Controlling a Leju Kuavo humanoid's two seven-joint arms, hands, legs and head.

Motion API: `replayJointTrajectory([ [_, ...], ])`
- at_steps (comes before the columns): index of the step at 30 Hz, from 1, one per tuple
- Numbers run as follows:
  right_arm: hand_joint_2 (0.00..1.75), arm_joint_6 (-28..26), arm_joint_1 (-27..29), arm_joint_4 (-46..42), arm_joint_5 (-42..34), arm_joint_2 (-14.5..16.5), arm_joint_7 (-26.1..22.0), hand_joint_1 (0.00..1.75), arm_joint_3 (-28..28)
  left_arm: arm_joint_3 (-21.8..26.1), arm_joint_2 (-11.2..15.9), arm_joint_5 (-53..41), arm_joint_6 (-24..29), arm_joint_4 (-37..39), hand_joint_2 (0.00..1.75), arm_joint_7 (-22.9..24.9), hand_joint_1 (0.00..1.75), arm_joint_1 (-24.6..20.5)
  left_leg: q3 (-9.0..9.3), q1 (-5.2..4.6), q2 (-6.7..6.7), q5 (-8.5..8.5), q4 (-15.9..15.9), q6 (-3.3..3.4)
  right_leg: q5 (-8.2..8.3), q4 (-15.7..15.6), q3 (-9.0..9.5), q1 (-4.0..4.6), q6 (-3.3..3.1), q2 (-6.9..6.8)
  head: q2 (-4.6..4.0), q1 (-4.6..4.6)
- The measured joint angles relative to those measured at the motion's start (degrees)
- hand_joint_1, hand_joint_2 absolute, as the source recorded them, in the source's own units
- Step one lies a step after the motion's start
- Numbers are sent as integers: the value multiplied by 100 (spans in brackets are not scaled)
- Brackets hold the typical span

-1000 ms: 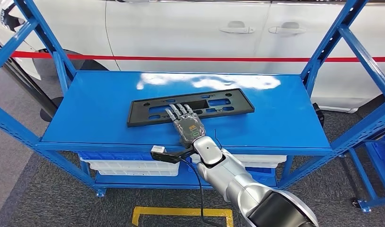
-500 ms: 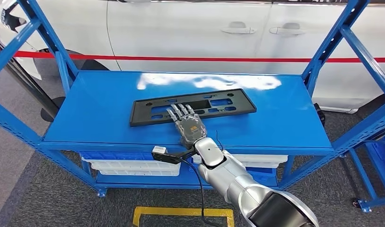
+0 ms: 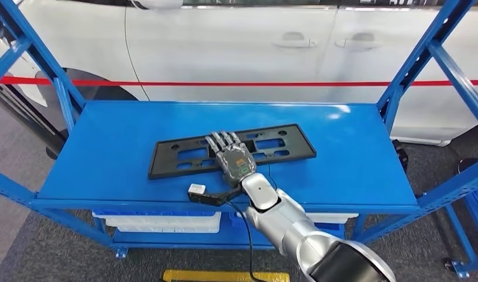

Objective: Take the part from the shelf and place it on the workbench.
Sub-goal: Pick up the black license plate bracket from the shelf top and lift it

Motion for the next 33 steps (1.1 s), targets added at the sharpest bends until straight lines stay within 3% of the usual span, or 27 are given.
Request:
replayJointTrajectory([
  [2,175,7,15,-3,2,-1,9,0,0,0,-1,6,-1,0,0,1,0,-15,-352,19,9,170,656,-53,-127,-60,250,-21,-68,-20,0,-12],
  [3,175,8,30,-3,4,-2,12,0,0,0,-1,9,-1,0,0,2,0,-11,-598,35,13,141,997,-75,-211,-77,354,-24,-89,-30,0,-21],
  [5,175,7,67,-2,7,7,13,0,0,0,-1,17,-2,0,0,5,0,16,-1054,63,13,-260,1372,-120,-389,-82,559,-31,-100,-18,1,-26],
  [7,175,5,96,-2,8,13,14,0,0,0,-1,23,-2,0,0,7,0,47,-1333,94,14,-645,1246,-150,-584,-83,798,-41,-80,8,1,-26],
  [8,175,5,107,-2,8,13,14,0,0,0,0,28,-2,0,0,13,0,60,-1394,106,17,-633,1013,-150,-677,-80,929,-45,-64,17,1,-28],
  [9,175,5,114,-2,8,17,13,0,0,0,3,33,-2,0,0,31,0,72,-1420,114,19,-361,698,-138,-781,-70,1057,-51,-41,29,1,-25],
  [11,175,13,107,-5,-13,40,1,0,-1,0,14,51,-4,2,0,77,0,94,-1441,95,27,529,191,-99,-998,25,1256,-53,26,55,0,-31],
  [12,175,31,72,-20,-40,66,-22,0,-5,-1,20,56,-6,3,0,98,0,84,-1441,73,28,851,102,-71,-1110,68,1311,-58,73,73,-1,-17],
  [13,175,63,24,-35,-76,90,-49,0,-12,-1,24,61,-5,4,0,105,0,57,-1437,41,28,967,117,-42,-1196,94,1348,-68,122,82,-1,-6],
  [15,175,133,-71,-75,-138,131,-92,0,-29,-1,28,64,-2,4,0,109,0,-34,-1369,17,21,840,149,32,-1321,54,1439,-98,210,77,0,25],
  [16,175,159,-89,-84,-152,138,-98,17,-38,1,31,65,-1,5,0,107,0,-68,-1320,23,19,799,109,70,-1377,108,1441,-106,240,58,1,40],
  [17,175,175,-84,-89,-160,140,-102,61,-44,1,34,66,-1,5,0,105,0,-85,-1263,41,17,772,55,104,-1455,275,1358,-107,264,40,1,54],
  [19,175,202,-28,-86,-174,124,-114,148,-55,2,37,66,-1,7,0,103,0,-77,-1173,59,17,723,-23,144,-1644,962,873,-105,300,16,1,81],
  [20,175,222,6,-82,-198,113,-131,175,-61,2,37,67,4,7,0,104,0,-57,-1142,60,17,695,-39,150,-1689,1322,563,-105,315,13,1,82],
  [21,175,255,33,-79,-236,103,-153,175,-71,2,36,69,11,6,0,104,0,-35,-1108,62,16,662,-45,155,-1640,1558,295,-108,331,11,1,81],
  [22,175,299,49,-78,-284,96,-182,175,-87,2,34,78,25,6,0,104,0,-17,-1062,66,13,622,-46,158,-1467,1594,118,-116,354,9,1,81],
  [24,175,386,68,-77,-376,89,-234,175,-129,2,33,107,76,6,0,98,0,-4,-940,80,2,534,-41,156,-832,1061,78,-157,424,-2,1,82],
  [25,175,411,82,-77,-418,81,-259,175,-149,2,36,128,108,8,0,95,0,-7,-895,77,-8,491,-38,141,-573,722,138,-174,462,-8,1,87],
  [26,175,418,92,-80,-468,74,-290,175,-164,2,39,148,137,9,0,92,0,-15,-869,71,-23,452,-21,121,-403,420,205,-185,458,-11,1,96],
  [27,175,415,101,-96,-530,71,-338,175,-176,1,43,167,162,10,0,85,0,-19,-861,60,-35,432,-15,97,-337,243,242,-183,404,-13,1,99],
  [30,175,407,101,-206,-784,69,-509,175,-246,0,47,219,204,11,0,44,0,-15,-852,47,-47,421,-43,44,-364,152,266,-146,263,-14,1,93],
  [33,175,409,107,-329,-1024,62,-622,175,-340,0,49,263,225,11,0,4,0,-12,-831,62,-46,417,-70,25,-373,139,279,-117,249,-10,1,93],
])
